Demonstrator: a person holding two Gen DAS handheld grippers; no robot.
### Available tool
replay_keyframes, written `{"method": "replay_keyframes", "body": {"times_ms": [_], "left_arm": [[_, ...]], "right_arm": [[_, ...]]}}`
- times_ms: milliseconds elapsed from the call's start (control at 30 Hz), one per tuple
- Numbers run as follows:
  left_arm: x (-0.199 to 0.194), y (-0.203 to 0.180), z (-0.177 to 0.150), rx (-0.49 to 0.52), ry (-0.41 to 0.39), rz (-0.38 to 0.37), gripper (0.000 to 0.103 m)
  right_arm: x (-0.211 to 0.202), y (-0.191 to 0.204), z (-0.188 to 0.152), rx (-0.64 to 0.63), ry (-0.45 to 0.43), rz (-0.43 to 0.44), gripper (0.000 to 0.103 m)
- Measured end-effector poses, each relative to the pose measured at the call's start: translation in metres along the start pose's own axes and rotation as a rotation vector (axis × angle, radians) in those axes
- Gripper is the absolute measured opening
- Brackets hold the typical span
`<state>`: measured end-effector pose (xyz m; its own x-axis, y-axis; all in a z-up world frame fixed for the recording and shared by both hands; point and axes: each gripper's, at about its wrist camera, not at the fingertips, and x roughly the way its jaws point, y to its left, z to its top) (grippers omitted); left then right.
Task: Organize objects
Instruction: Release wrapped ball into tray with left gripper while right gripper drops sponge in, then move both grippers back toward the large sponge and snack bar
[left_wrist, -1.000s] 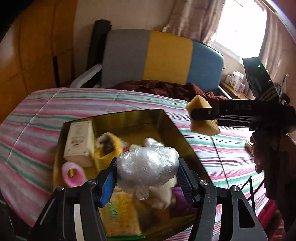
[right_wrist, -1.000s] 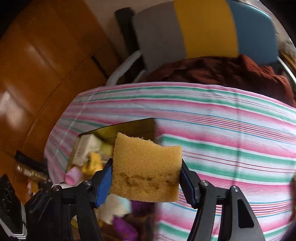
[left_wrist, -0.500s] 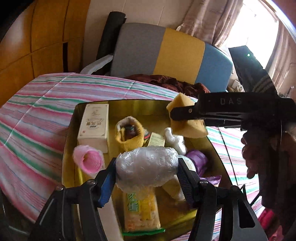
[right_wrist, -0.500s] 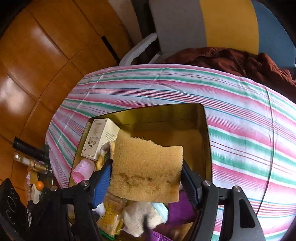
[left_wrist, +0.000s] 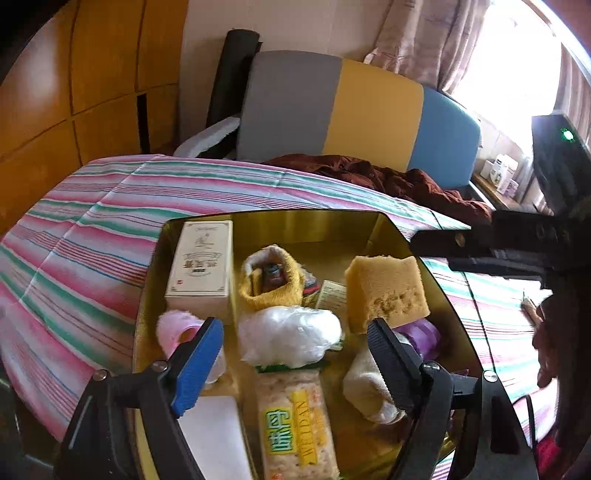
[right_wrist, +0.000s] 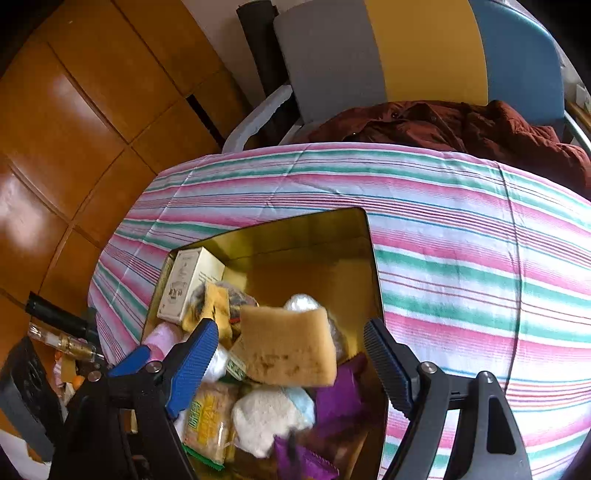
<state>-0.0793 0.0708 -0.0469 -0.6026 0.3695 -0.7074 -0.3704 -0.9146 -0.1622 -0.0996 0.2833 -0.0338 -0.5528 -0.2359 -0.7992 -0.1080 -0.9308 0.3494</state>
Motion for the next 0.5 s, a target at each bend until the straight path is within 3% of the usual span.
{"method": "replay_keyframes", "body": {"times_ms": [500], "left_arm": [[-0.045, -0.005, -0.009, 0.019, -0.086, 0.040, 0.084]], "right_arm": [[-0.031, 0.015, -0.053, -0.152, -0.106, -0.177, 0.083]]}}
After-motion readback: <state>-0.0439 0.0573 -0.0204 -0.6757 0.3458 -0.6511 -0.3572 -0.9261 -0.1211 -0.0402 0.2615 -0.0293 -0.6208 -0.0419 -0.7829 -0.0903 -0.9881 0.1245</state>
